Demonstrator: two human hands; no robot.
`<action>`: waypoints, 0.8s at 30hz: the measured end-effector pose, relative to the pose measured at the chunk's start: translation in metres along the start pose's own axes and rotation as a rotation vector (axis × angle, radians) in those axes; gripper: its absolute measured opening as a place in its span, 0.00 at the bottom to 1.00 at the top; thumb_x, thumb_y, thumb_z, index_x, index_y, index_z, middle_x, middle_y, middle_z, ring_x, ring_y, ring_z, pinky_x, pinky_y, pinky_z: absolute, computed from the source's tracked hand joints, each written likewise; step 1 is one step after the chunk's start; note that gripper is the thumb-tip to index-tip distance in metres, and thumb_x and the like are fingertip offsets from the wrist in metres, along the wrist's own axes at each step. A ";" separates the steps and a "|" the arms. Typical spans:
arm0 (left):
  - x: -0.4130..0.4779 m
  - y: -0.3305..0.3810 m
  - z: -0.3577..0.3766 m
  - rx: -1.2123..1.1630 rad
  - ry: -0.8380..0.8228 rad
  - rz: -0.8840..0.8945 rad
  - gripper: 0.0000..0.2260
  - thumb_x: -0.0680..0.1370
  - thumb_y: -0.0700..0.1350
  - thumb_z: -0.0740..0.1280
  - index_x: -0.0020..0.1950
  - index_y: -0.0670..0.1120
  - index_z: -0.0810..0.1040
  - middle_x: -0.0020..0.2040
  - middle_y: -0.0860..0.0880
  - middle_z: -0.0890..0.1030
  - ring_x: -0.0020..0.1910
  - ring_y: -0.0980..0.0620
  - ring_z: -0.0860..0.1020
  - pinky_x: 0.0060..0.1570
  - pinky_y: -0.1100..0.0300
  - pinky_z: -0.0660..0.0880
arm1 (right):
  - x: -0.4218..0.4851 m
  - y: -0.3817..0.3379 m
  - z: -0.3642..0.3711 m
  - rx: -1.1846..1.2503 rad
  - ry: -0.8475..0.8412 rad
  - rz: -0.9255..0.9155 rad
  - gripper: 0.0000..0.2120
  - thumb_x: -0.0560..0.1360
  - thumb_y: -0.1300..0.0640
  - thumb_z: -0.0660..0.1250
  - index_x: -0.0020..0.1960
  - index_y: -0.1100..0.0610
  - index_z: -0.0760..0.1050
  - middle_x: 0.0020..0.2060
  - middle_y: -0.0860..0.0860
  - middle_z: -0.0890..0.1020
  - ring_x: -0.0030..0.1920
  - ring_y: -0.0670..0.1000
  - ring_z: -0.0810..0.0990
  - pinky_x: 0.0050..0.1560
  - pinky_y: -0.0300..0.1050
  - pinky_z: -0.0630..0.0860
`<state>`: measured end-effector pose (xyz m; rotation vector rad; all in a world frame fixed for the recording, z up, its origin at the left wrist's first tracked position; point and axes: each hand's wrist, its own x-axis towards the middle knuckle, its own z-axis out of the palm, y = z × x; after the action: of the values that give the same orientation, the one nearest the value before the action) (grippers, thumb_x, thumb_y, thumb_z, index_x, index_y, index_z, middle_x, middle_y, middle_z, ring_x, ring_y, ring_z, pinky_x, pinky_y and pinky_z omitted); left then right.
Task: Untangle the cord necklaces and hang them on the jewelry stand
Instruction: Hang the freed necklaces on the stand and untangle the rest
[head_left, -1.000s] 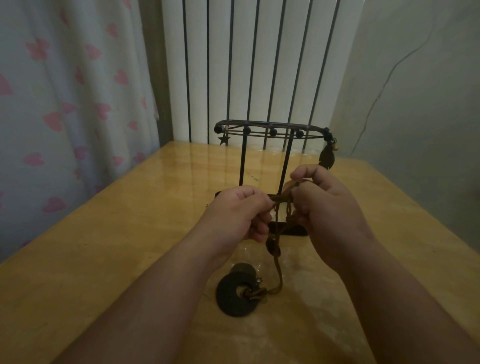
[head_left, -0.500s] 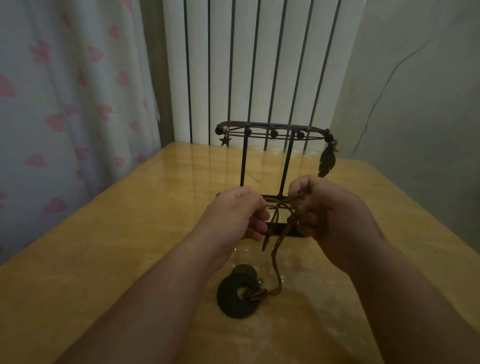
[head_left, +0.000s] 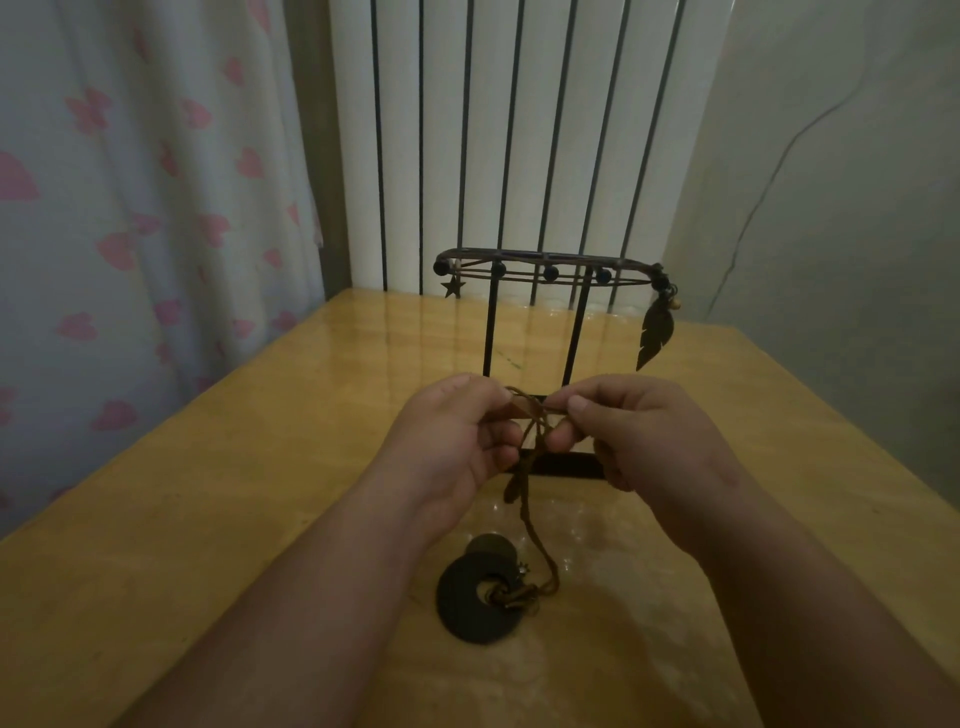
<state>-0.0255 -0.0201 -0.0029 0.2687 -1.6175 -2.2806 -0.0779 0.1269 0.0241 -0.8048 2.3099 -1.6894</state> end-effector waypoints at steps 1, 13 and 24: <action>0.001 0.000 -0.001 -0.040 0.006 -0.016 0.06 0.79 0.38 0.61 0.46 0.41 0.76 0.36 0.46 0.79 0.30 0.55 0.76 0.29 0.62 0.73 | 0.000 0.000 0.001 -0.001 -0.002 0.011 0.10 0.80 0.60 0.60 0.49 0.55 0.81 0.33 0.50 0.83 0.26 0.35 0.75 0.38 0.40 0.64; 0.000 -0.002 0.002 -0.014 -0.106 -0.089 0.07 0.82 0.42 0.59 0.45 0.47 0.73 0.32 0.51 0.72 0.26 0.56 0.65 0.24 0.63 0.61 | 0.001 0.001 0.002 -0.108 -0.009 0.038 0.03 0.75 0.56 0.69 0.43 0.53 0.81 0.38 0.50 0.84 0.39 0.47 0.82 0.38 0.39 0.74; 0.000 -0.008 0.002 0.304 -0.032 -0.029 0.07 0.82 0.47 0.62 0.46 0.50 0.77 0.31 0.53 0.72 0.28 0.55 0.67 0.27 0.61 0.65 | 0.002 -0.001 -0.007 0.436 -0.055 0.090 0.07 0.78 0.66 0.56 0.47 0.59 0.72 0.31 0.53 0.77 0.27 0.48 0.64 0.28 0.43 0.59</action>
<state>-0.0273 -0.0157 -0.0095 0.3315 -1.9875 -2.0627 -0.0827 0.1318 0.0276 -0.6346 1.8080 -1.9943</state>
